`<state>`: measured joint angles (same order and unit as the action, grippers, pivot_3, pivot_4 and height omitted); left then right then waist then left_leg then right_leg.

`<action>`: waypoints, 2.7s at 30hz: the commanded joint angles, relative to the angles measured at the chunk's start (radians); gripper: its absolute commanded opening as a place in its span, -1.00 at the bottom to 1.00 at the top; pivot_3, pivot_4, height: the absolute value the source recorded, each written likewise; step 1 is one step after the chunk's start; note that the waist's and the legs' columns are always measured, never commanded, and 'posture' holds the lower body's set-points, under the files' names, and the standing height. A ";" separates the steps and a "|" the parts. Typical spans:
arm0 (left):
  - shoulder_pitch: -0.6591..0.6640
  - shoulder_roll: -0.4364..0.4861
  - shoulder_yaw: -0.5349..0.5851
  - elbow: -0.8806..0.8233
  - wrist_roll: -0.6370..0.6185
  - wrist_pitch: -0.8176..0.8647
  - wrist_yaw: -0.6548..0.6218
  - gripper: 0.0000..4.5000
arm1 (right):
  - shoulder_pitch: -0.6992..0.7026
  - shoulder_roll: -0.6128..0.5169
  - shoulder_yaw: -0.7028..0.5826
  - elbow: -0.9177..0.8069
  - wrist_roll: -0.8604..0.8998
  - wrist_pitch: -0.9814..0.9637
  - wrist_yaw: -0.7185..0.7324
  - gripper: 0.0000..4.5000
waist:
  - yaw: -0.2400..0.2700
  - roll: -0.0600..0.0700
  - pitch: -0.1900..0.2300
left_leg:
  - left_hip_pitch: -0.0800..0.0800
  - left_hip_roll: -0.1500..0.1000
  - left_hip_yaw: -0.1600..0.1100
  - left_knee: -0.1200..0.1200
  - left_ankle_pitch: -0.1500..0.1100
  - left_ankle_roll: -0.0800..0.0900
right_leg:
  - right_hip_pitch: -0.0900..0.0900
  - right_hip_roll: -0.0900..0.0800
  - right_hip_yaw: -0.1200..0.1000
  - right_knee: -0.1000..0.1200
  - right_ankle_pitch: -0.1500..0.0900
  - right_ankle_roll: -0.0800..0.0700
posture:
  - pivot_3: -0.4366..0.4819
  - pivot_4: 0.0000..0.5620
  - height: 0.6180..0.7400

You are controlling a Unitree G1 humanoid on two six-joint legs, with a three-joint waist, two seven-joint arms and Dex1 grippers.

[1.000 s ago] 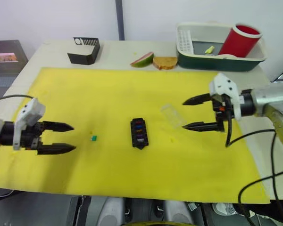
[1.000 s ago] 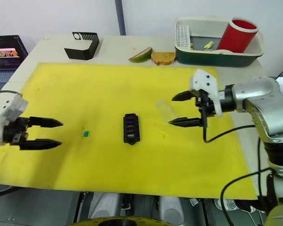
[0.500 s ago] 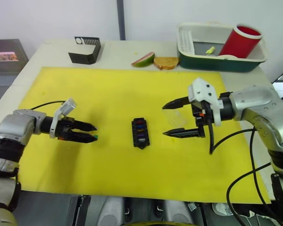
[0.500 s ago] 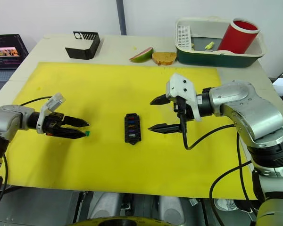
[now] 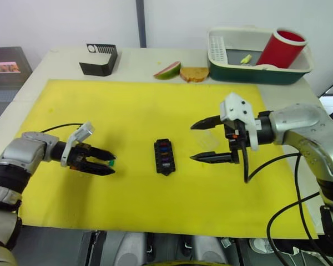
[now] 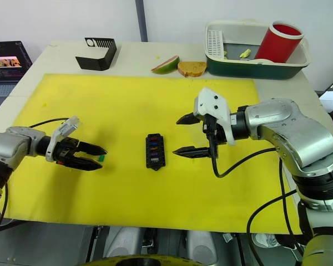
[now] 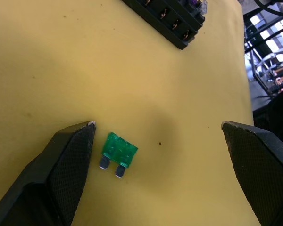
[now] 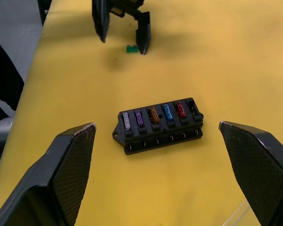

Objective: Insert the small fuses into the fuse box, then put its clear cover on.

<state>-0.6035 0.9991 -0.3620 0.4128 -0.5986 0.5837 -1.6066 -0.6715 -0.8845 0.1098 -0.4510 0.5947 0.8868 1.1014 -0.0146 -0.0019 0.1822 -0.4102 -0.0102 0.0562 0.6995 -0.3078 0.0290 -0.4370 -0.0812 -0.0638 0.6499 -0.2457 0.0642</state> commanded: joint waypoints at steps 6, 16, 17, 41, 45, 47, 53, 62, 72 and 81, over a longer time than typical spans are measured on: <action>0.112 0.075 0.040 -0.075 -0.050 0.053 -0.008 1.00 | 0.000 0.002 -0.020 -0.031 0.017 -0.009 -0.017 0.97 | -0.001 0.000 0.000 | 0.000 0.000 0.000 0.000 0.000 0.000 | 0.000 0.000 0.000 0.000 0.000 0.000 | -0.05 -0.47 1.00; 0.107 -0.008 0.161 -0.031 -0.051 0.178 0.036 1.00 | -0.011 0.013 0.003 -0.004 0.001 -0.020 -0.024 0.97 | 0.003 0.000 0.000 | 0.000 0.000 0.000 0.000 0.000 0.000 | 0.000 0.000 0.000 0.000 0.000 0.000 | -0.05 -0.47 1.00; 0.094 -0.027 0.174 -0.006 -0.051 0.205 0.049 1.00 | -0.013 0.013 0.003 -0.002 0.000 -0.019 -0.024 0.97 | 0.004 0.000 0.000 | 0.000 0.000 0.000 0.000 0.000 0.000 | 0.001 0.001 0.000 0.000 0.000 0.000 | -0.05 -0.47 1.00; 0.176 -0.020 0.210 -0.100 0.014 0.295 -0.004 0.42 | -0.010 0.012 0.006 0.008 -0.011 -0.010 -0.049 1.00 | 0.002 -0.001 -0.001 | 0.001 0.000 0.000 0.000 0.000 0.000 | 0.002 0.000 0.000 0.000 0.000 0.000 | -0.05 -0.47 1.00; 0.208 -0.007 0.227 -0.107 0.019 0.290 -0.002 0.42 | -0.010 0.012 0.009 0.012 -0.017 -0.014 -0.049 1.00 | 0.000 -0.001 -0.001 | 0.001 0.000 0.000 0.000 0.000 0.000 | 0.002 0.000 0.000 0.000 0.000 0.000 | -0.05 -0.47 1.00; 0.227 0.002 0.236 -0.115 0.017 0.290 -0.004 0.42 | -0.011 0.012 0.009 0.015 -0.019 -0.016 -0.047 1.00 | -0.002 -0.001 -0.001 | 0.001 0.000 0.000 0.000 0.000 0.000 | 0.001 0.000 0.000 0.000 0.000 0.000 | -0.05 -0.47 1.00; 0.266 0.016 0.252 -0.123 0.024 0.283 0.000 0.42 | -0.014 0.010 0.011 0.022 -0.026 -0.025 -0.039 1.00 | -0.003 -0.001 -0.001 | 0.002 0.001 0.000 0.000 0.000 0.000 | 0.001 -0.001 0.001 0.000 0.000 0.000 | -0.05 -0.47 1.00; 0.270 -0.009 0.268 -0.128 0.014 0.299 0.025 -0.41 | -0.018 0.015 0.020 0.032 -0.037 -0.040 -0.039 1.00 | -0.001 -0.001 -0.001 | 0.002 0.001 0.000 -0.001 0.000 0.000 | 0.001 -0.001 0.001 0.000 0.000 0.000 | -0.05 -0.47 1.00; 0.267 -0.021 0.277 -0.116 0.033 0.280 0.033 -0.61 | -0.013 0.011 0.029 0.033 -0.052 -0.049 -0.037 1.00 | 0.002 -0.001 -0.001 | 0.002 0.000 0.000 -0.001 0.000 0.000 | 0.001 -0.002 0.001 0.000 0.000 0.000 | -0.05 -0.47 1.00; 0.280 -0.033 0.279 -0.134 0.035 0.266 0.048 -0.99 | -0.007 0.013 0.031 0.028 -0.055 -0.054 -0.038 1.00 | 0.001 -0.001 -0.001 | 0.002 0.000 0.000 -0.001 0.000 0.000 | 0.001 -0.002 0.001 0.000 0.000 0.000 | -0.05 -0.47 1.00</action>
<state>-0.3292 0.9690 -0.0944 0.2899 -0.5755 0.8562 -1.5676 -0.6700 -0.8713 0.1506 -0.4072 0.5405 0.8453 1.0612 -0.0131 -0.0028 0.1813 -0.4086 -0.0097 0.0560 0.6988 -0.3079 0.0287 -0.4363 -0.0834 -0.0631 0.6497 -0.2457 0.0640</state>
